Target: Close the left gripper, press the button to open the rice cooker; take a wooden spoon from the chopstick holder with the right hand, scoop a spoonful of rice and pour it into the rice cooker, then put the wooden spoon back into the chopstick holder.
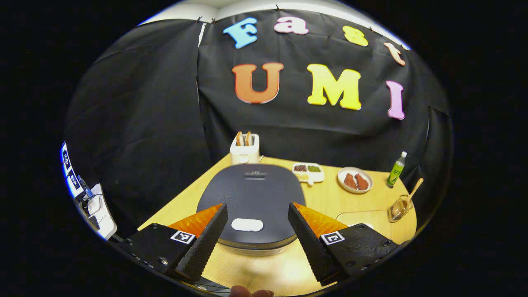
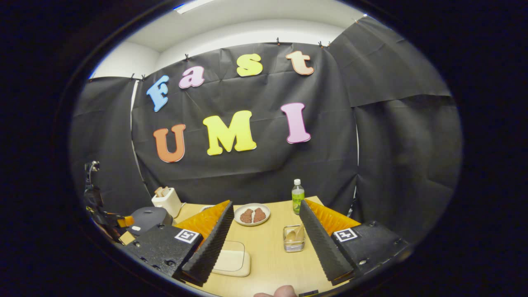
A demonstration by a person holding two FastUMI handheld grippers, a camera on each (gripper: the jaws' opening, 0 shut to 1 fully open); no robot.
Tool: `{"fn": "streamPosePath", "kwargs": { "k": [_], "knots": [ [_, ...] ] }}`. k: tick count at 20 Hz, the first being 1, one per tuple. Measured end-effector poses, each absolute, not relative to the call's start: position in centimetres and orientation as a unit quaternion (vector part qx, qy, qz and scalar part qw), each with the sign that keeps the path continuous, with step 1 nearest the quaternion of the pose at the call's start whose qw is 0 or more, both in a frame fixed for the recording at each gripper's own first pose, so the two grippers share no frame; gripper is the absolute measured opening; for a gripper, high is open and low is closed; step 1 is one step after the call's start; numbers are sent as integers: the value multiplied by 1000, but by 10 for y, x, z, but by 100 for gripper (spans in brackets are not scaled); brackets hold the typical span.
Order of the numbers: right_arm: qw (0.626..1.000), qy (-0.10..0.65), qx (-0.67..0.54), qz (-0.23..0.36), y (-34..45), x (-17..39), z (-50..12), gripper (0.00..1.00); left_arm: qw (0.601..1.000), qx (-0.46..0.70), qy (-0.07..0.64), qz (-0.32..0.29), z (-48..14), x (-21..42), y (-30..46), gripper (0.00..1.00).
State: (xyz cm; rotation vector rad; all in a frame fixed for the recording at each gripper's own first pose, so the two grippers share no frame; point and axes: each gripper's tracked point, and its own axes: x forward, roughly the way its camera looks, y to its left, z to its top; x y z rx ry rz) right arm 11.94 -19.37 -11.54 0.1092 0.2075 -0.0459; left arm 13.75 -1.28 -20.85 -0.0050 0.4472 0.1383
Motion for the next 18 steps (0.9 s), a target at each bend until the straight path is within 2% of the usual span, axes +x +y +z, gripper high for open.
{"fn": "streamPosePath", "kwargs": {
  "k": [4, 9, 13, 15, 18],
  "knots": [
    [997, 70, 40, -16, -174, 96, -85, 99, 988, -8, 155, 11, -134, 111, -48, 95],
    [999, 43, 21, -20, -123, 31, -53, 99, 995, -1, 94, -45, -71, 32, -61, 95],
    [998, 51, 17, -14, -78, -32, -55, 99, 994, -4, 65, -83, -51, -44, -67, 95],
    [998, 56, 7, -16, -64, -63, -58, 99, 995, 6, 50, -86, -46, -71, -58, 97],
    [997, 68, -1, -25, -52, -101, -60, 99, 995, 2, 44, -88, -45, -97, -51, 95]
  ]
}}
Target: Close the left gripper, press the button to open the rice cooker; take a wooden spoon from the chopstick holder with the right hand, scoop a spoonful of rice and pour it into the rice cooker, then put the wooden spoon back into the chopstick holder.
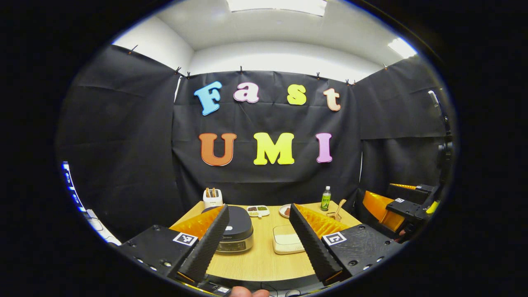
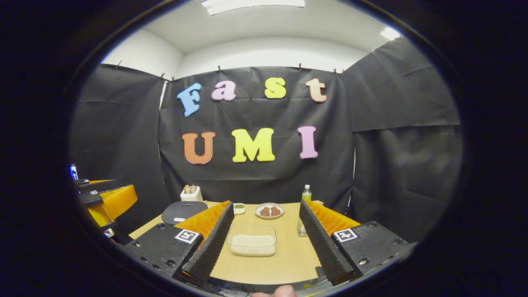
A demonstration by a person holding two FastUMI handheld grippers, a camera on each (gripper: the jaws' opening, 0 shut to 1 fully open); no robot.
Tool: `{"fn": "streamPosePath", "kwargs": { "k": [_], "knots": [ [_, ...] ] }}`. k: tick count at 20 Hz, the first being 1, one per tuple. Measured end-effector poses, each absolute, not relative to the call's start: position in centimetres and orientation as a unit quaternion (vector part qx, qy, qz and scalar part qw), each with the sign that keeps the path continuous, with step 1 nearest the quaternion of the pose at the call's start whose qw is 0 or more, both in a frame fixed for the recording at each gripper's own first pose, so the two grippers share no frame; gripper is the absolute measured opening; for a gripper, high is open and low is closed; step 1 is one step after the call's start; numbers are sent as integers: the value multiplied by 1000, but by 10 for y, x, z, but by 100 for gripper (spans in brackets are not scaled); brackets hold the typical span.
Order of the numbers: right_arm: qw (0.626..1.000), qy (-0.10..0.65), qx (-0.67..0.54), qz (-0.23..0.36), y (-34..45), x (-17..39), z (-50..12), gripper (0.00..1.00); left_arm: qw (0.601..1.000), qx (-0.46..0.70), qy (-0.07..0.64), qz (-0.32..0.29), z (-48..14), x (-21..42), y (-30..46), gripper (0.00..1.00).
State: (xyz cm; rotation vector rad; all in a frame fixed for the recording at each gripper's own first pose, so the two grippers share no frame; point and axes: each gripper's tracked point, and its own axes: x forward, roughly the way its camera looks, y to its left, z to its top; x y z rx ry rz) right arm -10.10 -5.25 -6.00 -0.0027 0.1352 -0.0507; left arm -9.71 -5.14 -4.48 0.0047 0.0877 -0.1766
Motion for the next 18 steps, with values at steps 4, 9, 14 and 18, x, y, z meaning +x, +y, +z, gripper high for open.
{"fn": "streamPosePath", "kwargs": {
  "k": [4, 9, 14, 18],
  "knots": [
    [998, 51, -14, -29, -47, -123, -45, 99, 996, -13, 28, -83, -37, -107, -46, 94],
    [998, 53, -17, -23, -45, -123, -47, 99, 997, -19, 30, -75, -34, -100, -42, 95],
    [999, 45, -19, -23, -47, -118, -36, 99, 997, -17, 26, -73, -30, -97, -44, 95],
    [999, 45, -20, -19, -49, -117, -35, 99, 997, -16, 25, -70, -28, -97, -44, 95]
  ]
}}
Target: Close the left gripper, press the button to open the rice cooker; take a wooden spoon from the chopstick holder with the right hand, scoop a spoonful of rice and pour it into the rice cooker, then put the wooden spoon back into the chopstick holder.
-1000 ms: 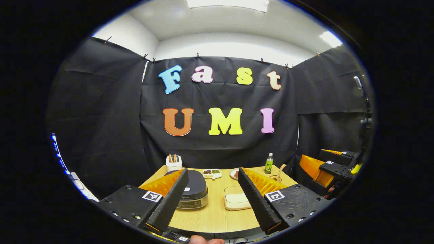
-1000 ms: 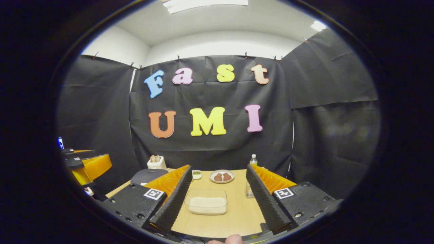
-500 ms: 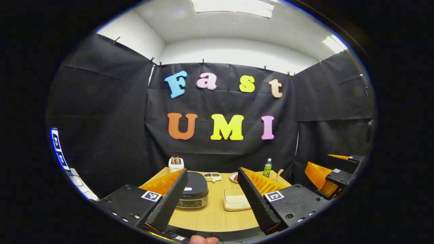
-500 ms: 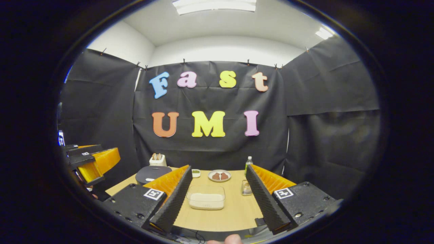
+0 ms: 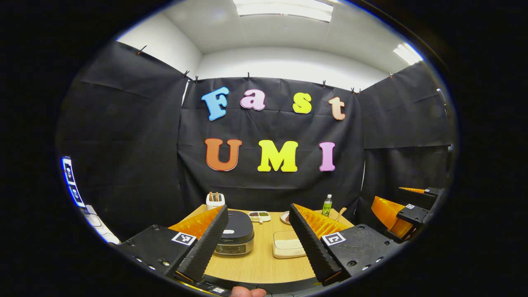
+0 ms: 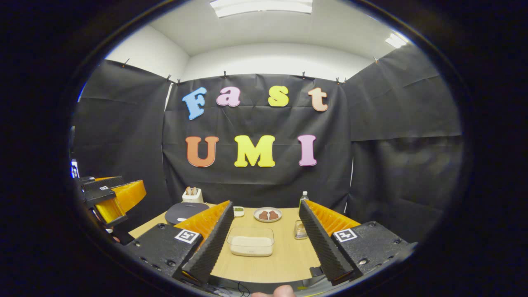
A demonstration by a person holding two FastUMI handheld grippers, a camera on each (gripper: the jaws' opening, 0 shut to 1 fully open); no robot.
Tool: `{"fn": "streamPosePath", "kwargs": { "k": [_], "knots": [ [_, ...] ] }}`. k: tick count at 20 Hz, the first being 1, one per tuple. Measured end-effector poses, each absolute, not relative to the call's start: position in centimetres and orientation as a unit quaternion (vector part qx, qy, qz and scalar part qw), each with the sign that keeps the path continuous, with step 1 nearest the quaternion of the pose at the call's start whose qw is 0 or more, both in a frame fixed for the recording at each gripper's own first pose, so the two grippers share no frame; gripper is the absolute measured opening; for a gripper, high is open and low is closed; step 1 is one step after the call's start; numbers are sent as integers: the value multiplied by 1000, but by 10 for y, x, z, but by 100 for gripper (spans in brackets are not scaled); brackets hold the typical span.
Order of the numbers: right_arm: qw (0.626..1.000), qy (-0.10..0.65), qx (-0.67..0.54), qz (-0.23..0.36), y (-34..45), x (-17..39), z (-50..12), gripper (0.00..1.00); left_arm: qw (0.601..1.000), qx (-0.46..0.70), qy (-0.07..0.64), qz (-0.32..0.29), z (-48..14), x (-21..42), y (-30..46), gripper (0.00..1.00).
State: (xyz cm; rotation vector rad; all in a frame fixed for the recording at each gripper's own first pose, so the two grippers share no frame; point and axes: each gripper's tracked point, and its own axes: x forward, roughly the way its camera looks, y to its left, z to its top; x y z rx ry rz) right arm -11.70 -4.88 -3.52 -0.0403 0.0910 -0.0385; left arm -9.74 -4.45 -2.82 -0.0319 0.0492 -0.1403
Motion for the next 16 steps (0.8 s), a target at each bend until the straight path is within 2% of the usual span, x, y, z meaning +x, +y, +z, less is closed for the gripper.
{"fn": "streamPosePath", "kwargs": {
  "k": [16],
  "knots": [
    [999, 42, -8, -18, -52, -109, -33, 100, 998, -5, 27, -58, -30, -90, -40, 95]
  ]
}}
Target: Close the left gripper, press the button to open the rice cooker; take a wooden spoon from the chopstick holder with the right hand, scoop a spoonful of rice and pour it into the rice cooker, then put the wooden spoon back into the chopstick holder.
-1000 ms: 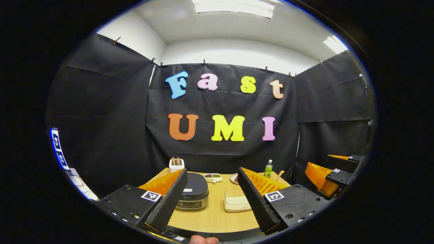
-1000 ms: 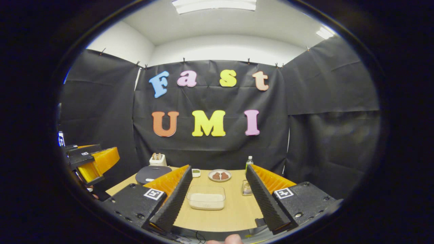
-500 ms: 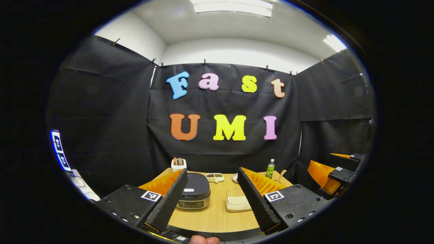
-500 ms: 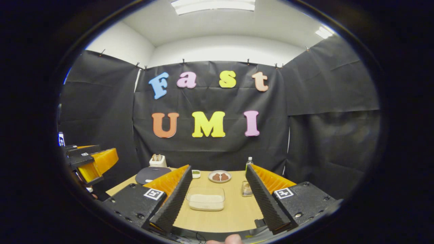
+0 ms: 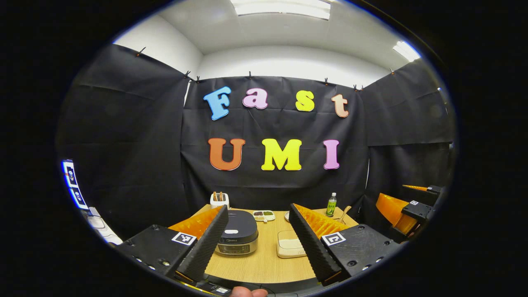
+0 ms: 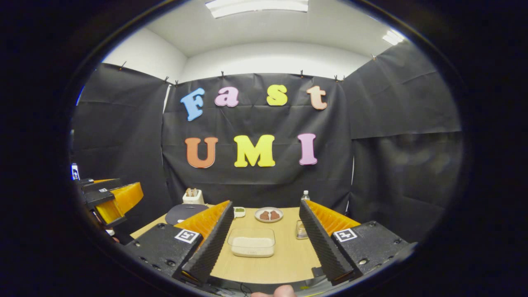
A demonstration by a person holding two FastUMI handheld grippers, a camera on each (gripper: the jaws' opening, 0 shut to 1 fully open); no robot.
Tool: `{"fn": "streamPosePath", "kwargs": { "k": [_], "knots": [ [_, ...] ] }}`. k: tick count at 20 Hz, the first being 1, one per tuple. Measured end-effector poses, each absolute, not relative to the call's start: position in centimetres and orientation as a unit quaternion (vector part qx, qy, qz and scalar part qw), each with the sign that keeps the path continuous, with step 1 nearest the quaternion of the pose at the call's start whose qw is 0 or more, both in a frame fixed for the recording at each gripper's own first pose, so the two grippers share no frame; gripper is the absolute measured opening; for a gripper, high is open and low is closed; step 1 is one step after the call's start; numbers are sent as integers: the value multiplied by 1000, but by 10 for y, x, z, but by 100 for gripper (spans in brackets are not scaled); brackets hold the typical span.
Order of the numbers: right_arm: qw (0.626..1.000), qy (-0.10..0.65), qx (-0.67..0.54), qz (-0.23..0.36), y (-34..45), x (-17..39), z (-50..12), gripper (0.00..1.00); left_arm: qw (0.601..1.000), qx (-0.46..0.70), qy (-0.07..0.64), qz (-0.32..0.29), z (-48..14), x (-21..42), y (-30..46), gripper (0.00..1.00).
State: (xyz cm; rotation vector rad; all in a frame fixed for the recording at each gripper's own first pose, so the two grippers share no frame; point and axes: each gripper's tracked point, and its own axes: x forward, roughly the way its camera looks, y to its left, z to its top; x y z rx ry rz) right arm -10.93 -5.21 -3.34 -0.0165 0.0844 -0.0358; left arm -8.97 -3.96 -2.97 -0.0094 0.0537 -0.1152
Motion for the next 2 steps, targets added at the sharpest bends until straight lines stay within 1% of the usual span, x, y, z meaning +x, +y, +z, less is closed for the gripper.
{"fn": "streamPosePath", "kwargs": {
  "k": [2],
  "knots": [
    [999, 45, -11, -17, -52, -108, -37, 99, 998, 0, 27, -52, -33, -90, -37, 95]
  ]
}}
